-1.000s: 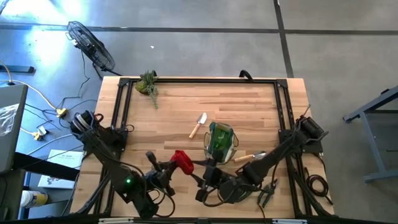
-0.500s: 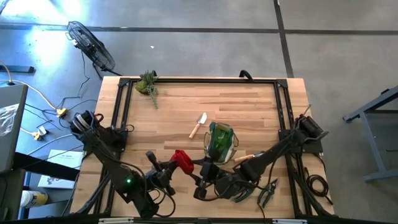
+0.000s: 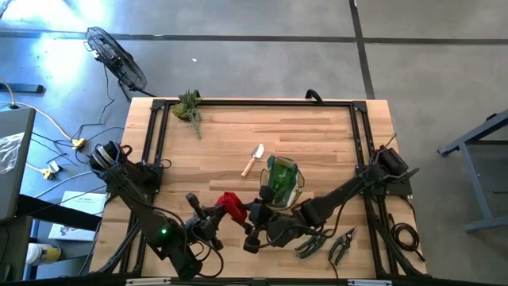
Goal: Pick & Place Garden tools in Gardening bag
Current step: Put the red glove into the light brown gardening bag
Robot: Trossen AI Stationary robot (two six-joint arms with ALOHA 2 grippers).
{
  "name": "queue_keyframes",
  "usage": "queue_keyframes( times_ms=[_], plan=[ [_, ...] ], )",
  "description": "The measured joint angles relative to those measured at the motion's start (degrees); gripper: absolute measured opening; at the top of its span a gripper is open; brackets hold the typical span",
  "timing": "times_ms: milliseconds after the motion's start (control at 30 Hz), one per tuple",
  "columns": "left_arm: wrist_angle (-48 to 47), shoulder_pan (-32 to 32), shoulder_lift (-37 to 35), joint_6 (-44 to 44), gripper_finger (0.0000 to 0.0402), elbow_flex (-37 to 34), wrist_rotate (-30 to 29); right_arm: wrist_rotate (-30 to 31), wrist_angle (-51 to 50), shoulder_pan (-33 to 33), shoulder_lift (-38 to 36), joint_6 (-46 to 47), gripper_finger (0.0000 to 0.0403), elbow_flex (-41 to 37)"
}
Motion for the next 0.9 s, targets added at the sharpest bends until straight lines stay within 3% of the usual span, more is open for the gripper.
queue_keyframes(
  times_ms=[400, 900],
  plan=[
    [0.00, 0.00, -0.04, 0.73, 0.0014, 0.00, 1.98, -1.48, -2.11, -0.04, 0.00, -1.16, 0.0017, 0.00],
    [-0.02, 0.00, -0.09, 6.12, 0.0061, 0.04, 3.79, -3.45, -2.29, 0.02, 0.00, -1.94, 0.0008, 0.00]
  ],
)
